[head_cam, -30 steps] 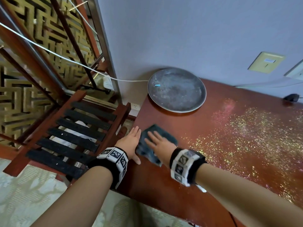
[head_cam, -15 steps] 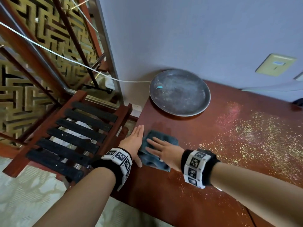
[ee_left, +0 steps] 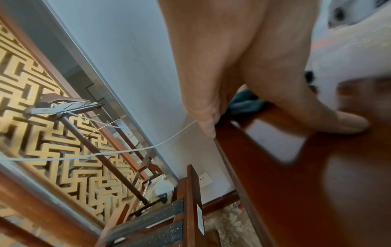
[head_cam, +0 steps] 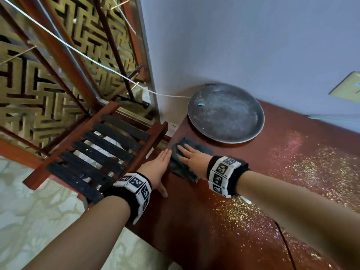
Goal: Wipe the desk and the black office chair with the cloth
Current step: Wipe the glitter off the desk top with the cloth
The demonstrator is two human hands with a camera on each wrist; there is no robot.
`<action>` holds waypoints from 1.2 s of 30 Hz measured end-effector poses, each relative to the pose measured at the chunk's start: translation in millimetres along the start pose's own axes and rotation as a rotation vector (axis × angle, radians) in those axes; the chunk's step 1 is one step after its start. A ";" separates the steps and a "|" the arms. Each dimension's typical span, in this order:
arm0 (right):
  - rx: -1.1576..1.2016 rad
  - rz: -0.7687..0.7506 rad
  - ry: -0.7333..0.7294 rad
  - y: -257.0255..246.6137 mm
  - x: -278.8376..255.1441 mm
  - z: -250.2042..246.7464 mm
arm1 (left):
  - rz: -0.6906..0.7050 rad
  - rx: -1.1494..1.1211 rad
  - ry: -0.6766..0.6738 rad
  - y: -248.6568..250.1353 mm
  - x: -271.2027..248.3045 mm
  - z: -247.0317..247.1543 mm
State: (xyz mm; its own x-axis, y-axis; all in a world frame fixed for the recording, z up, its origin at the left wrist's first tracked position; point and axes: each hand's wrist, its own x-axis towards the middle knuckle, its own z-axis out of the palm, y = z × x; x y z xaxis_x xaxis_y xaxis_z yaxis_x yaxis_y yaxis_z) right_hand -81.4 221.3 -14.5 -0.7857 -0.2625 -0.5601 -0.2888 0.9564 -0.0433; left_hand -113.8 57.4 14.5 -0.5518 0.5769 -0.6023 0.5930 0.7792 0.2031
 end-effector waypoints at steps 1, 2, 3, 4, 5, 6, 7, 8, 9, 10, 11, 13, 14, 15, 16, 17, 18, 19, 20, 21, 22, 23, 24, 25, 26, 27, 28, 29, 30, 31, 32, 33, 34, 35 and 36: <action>-0.022 -0.052 -0.021 -7.1 -8.5 7.0 | 0.001 -0.014 0.006 -1.4 0.1 -1.7; -0.027 -0.087 -0.035 -10.7 -13.6 11.6 | 0.000 -0.026 0.009 -2.2 0.2 -3.3; -0.024 -0.100 -0.038 -9.1 -13.5 11.2 | 0.001 -0.032 0.011 -2.8 0.5 -4.7; -0.017 -0.089 -0.036 -4.4 -10.1 5.2 | 0.004 -0.030 0.011 -2.8 1.1 -5.8; -0.007 -0.054 -0.034 2.2 -1.7 -2.9 | 0.003 -0.026 0.008 -2.5 1.8 -5.7; 0.012 -0.007 -0.028 9.4 10.2 -11.1 | -0.006 -0.025 0.003 -2.0 2.1 -5.1; 0.039 0.046 -0.023 15.7 21.5 -20.8 | -0.017 -0.027 0.001 -1.9 2.7 -4.4; 0.062 0.091 -0.031 20.0 30.2 -31.2 | -0.023 -0.034 0.000 -2.3 3.5 -3.5; 0.077 0.120 -0.035 23.3 38.0 -37.9 | -0.021 -0.044 -0.002 -3.6 4.2 -2.0; 0.088 0.139 -0.031 24.4 41.2 -42.6 | -0.014 -0.055 -0.004 -5.5 4.1 -1.4; 0.095 0.145 -0.021 23.3 42.1 -43.6 | -0.005 -0.069 -0.005 -8.2 3.7 -1.1; 0.096 0.127 -0.007 13.9 33.0 -35.9 | 0.001 -0.109 0.021 -13.5 1.6 -3.0; 0.080 0.095 -0.014 6.4 24.7 -29.0 | -0.005 -0.136 0.060 -16.8 1.3 -4.7; 0.049 0.046 -0.033 -2.4 16.2 -20.4 | -0.010 -0.155 0.108 -19.6 1.4 -6.3; 0.011 -0.009 -0.051 -10.2 6.8 -12.4 | -0.008 -0.158 0.150 -21.4 1.9 -8.3; -0.012 -0.048 -0.069 -14.2 0.1 -6.8 | 0.001 -0.147 0.173 -22.4 2.6 -10.2; -0.023 -0.061 -0.083 -14.1 -2.8 -5.4 | 0.016 -0.133 0.172 -22.3 3.6 -11.6; -0.022 -0.056 -0.089 -10.6 -2.5 -8.3 | 0.037 -0.119 0.163 -21.3 4.8 -11.4; -0.012 -0.034 -0.089 -5.1 0.9 -13.9 | 0.061 -0.106 0.160 -19.3 6.8 -11.2; 0.010 0.000 -0.082 0.9 7.2 -19.4 | 0.084 -0.095 0.158 -16.9 8.8 -10.3; 0.040 0.036 -0.068 6.4 14.2 -24.6 | 0.103 -0.083 0.152 -14.0 10.2 -9.6; 0.071 0.068 -0.054 10.8 19.9 -29.4 | 0.111 -0.070 0.144 -11.2 11.4 -8.9; 0.088 0.093 -0.044 14.0 24.4 -33.2 | 0.107 -0.055 0.132 -9.2 12.7 -7.9; 0.095 0.110 -0.044 15.2 26.9 -35.6 | 0.091 -0.045 0.115 -7.7 14.0 -6.3; 0.100 0.120 -0.047 15.4 27.8 -36.1 | 0.072 -0.040 0.094 -6.8 14.9 -4.1; 0.105 0.127 -0.045 14.0 27.2 -35.4 | 0.055 -0.041 0.072 -6.4 15.1 -2.3; 0.103 0.130 -0.037 10.4 24.6 -33.4 | 0.042 -0.043 0.055 -6.6 14.9 -0.6; 0.086 0.123 -0.028 5.7 20.9 -29.4 | 0.036 -0.046 0.052 -7.7 14.3 0.1; 0.064 0.104 -0.030 0.1 15.9 -23.7 | 0.041 -0.053 0.067 -9.1 13.6 0.3; 0.040 0.074 -0.041 -5.3 9.7 -17.2 | 0.057 -0.060 0.101 -11.0 12.4 -0.2; 0.009 0.040 -0.054 -8.7 3.6 -11.4 | 0.080 -0.071 0.151 -12.9 11.8 -1.9; -0.014 0.011 -0.064 -9.0 -0.9 -8.6 | 0.100 -0.085 0.201 -14.8 11.7 -4.5; -0.010 -0.008 -0.073 -6.1 -3.2 -9.2 | 0.109 -0.103 0.239 -16.0 11.9 -7.5; 0.012 -0.011 -0.077 -0.8 -2.3 -13.0 | 0.107 -0.122 0.265 -16.5 12.6 -9.9; 0.038 0.005 -0.076 5.8 1.9 -18.3 | 0.095 -0.138 0.281 -15.9 13.7 -11.6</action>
State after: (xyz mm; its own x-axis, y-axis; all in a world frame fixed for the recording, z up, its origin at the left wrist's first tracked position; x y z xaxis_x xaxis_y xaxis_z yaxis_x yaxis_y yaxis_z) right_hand -94.5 224.0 -0.7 -0.7428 -0.2484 -0.6218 -0.2626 0.9623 -0.0706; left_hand -137.6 55.8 12.0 -0.6494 0.6788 -0.3428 0.5753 0.7334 0.3621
